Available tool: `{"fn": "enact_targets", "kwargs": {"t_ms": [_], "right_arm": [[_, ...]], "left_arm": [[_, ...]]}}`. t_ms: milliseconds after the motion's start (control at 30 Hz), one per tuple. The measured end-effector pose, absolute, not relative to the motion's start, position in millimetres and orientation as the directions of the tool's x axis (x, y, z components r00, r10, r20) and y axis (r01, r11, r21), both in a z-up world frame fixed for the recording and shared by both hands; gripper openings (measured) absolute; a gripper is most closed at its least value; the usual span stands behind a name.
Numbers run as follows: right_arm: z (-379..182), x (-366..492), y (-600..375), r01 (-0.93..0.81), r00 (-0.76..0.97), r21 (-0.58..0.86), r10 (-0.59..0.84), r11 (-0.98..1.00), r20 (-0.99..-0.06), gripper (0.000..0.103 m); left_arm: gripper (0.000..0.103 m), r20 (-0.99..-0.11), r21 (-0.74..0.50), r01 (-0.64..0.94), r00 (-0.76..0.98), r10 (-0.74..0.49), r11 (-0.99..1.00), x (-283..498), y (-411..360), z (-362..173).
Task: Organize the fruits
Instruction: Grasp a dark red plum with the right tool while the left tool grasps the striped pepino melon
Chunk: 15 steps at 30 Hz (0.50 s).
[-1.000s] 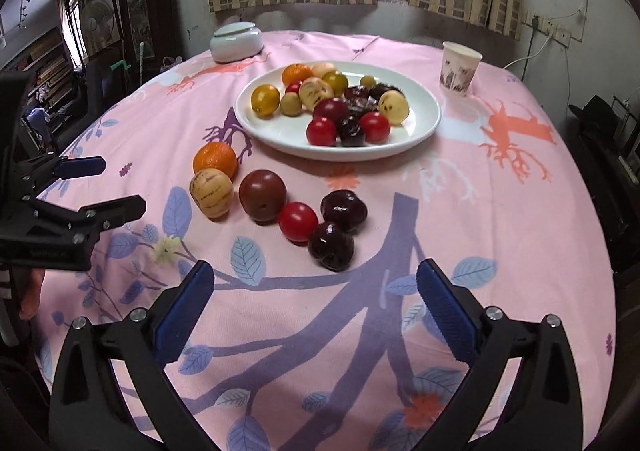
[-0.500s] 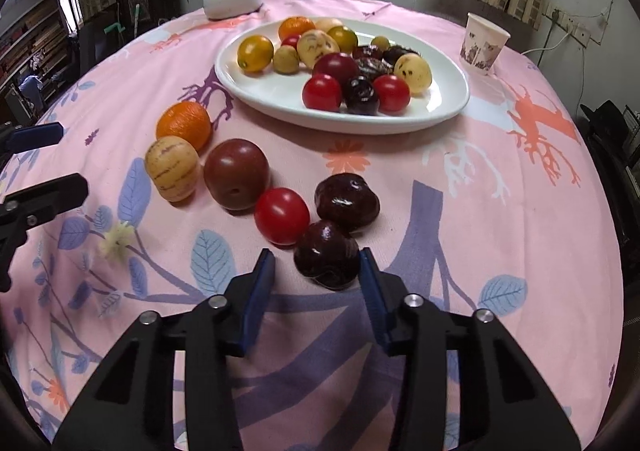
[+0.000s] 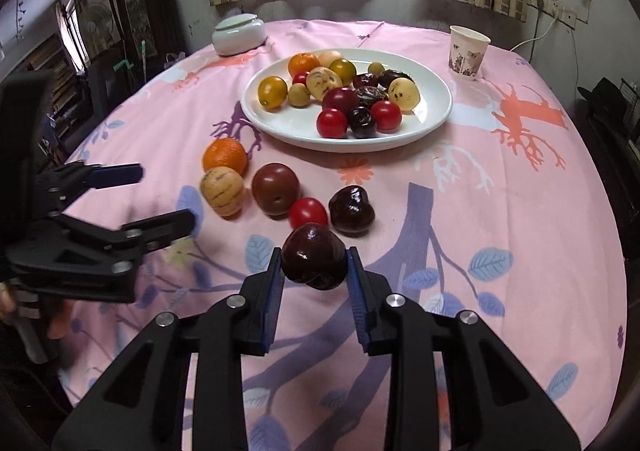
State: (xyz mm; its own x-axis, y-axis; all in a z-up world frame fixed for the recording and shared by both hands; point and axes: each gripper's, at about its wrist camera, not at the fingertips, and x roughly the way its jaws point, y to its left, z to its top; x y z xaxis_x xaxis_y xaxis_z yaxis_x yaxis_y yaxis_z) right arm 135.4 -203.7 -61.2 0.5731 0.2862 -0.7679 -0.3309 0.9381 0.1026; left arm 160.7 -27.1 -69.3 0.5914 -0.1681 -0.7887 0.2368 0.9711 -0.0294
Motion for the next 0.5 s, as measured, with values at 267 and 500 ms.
{"fn": "enact_targets", "kwargs": {"t_ms": [267,500], "right_arm": [[-59,115,-223,-0.292,0.587,0.167,0.314,0.942,-0.747,0.031],[-63,110,-235,-0.27,0.58,0.189,0.316,0.944,-0.751,0.031]], "left_arm": [[0.073,-0.805,-0.008,0.272,0.569,-0.167,0.962,177,-52,-84],[0.042,-0.813,-0.02,0.275,0.555,-0.176,0.961,191,-60,-91]]}}
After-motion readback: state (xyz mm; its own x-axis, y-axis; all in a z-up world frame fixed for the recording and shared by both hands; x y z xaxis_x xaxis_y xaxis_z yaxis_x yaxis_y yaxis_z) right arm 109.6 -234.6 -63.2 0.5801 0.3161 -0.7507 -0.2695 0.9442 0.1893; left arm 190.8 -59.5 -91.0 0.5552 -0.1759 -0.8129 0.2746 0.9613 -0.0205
